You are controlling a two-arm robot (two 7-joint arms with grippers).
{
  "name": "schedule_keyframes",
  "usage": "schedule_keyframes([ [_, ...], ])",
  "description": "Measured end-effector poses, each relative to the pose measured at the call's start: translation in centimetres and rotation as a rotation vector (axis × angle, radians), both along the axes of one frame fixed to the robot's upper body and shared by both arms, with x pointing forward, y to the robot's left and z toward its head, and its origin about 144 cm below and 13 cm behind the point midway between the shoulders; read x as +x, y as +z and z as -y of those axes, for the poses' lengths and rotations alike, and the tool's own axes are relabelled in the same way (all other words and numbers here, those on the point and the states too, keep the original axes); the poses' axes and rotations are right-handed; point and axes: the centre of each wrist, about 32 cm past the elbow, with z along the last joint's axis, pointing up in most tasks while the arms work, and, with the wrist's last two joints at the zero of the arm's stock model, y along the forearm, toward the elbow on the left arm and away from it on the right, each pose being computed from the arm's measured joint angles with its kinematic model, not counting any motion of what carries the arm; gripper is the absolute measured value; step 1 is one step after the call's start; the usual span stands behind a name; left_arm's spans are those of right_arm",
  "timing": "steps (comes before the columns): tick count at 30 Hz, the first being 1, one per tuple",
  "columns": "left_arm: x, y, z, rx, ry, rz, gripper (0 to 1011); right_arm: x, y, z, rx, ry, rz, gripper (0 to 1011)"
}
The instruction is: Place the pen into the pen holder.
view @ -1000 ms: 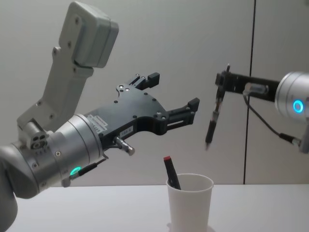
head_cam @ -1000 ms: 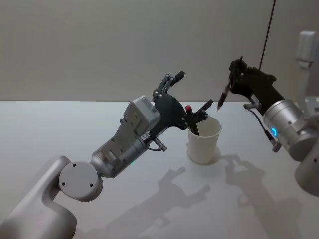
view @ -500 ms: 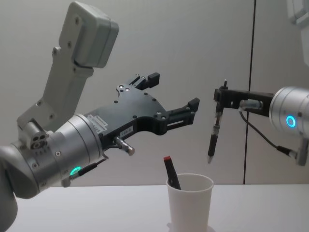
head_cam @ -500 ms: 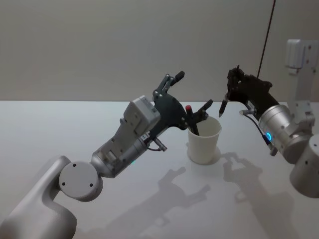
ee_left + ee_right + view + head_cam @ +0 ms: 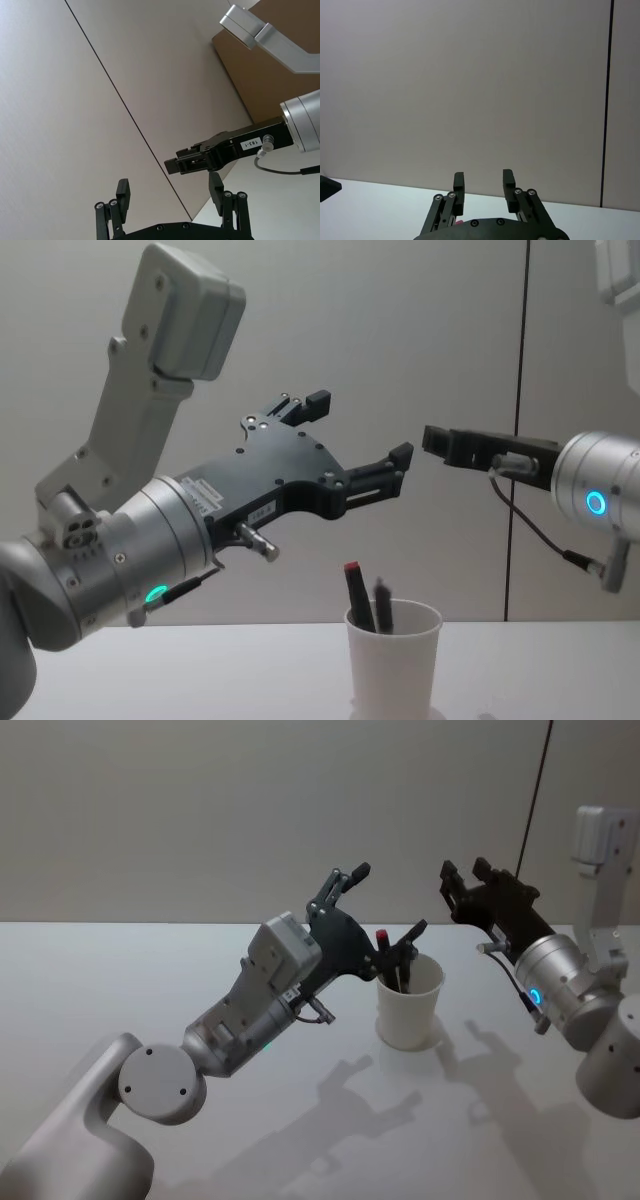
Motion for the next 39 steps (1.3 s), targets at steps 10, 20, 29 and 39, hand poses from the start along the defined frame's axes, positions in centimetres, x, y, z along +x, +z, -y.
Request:
schedule_keyframes([
  [10,0.00,0.00,0.00,0.000,0.000,0.000,1000,0.21,-0.31,0.12,0.021,0.007,0.008,736],
  [20,0.00,0.00,0.00,0.000,0.000,0.000,1000,0.24,-0.39,0.22,0.036,0.011,0.014,1001],
  [29,0.00,0.00,0.00,0.000,0.000,0.000,1000,0.24,-0.41,0.30,0.041,0.012,0.017,1002],
  [39,0.00,0.00,0.00,0.000,0.000,0.000,1000,0.23,-0.43,0.33,0.044,0.013,0.018,1001],
])
